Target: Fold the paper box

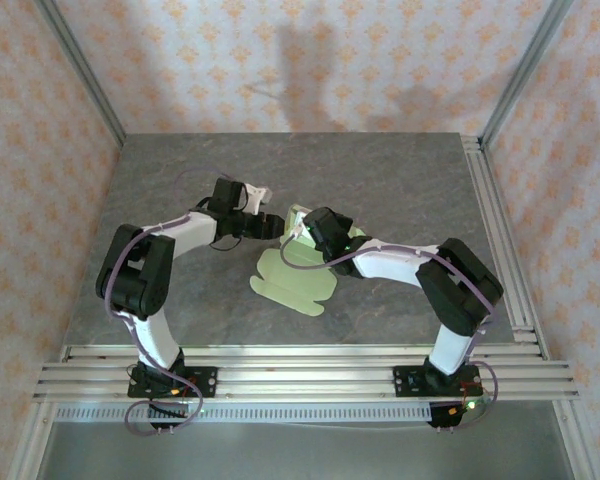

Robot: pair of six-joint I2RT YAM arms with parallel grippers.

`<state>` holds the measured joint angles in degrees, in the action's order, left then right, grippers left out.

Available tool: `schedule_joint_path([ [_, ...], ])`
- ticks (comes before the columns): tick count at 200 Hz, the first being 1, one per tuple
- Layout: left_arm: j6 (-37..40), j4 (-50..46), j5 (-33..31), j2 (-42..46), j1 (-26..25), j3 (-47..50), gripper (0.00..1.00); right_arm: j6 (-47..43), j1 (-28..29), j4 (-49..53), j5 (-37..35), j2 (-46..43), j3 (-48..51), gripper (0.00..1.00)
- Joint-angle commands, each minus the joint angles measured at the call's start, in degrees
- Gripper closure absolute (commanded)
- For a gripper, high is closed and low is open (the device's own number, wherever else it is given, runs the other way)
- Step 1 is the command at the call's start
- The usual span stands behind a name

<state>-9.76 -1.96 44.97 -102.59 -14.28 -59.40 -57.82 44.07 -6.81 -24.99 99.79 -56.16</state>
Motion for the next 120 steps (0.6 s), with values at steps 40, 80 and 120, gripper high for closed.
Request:
schedule_joint_path([
  [40, 1.95, 1.61, -0.47, 1.65, -0.57, 0.00, 0.42, 0.94, -0.31, 1.90, 0.16, -0.62, -1.54, 1.00],
  [80, 2.15, 1.79, -0.02, 1.89, -0.57, 0.45, 0.42, 1.24, -0.30, 3.48, -0.11, 0.34, -2.62, 1.00],
  [120, 2.42, 1.67, -0.21, 2.44, -0.61, 0.57, 0.42, 1.23, -0.30, 4.16, -0.14, 1.03, -3.51, 1.00],
])
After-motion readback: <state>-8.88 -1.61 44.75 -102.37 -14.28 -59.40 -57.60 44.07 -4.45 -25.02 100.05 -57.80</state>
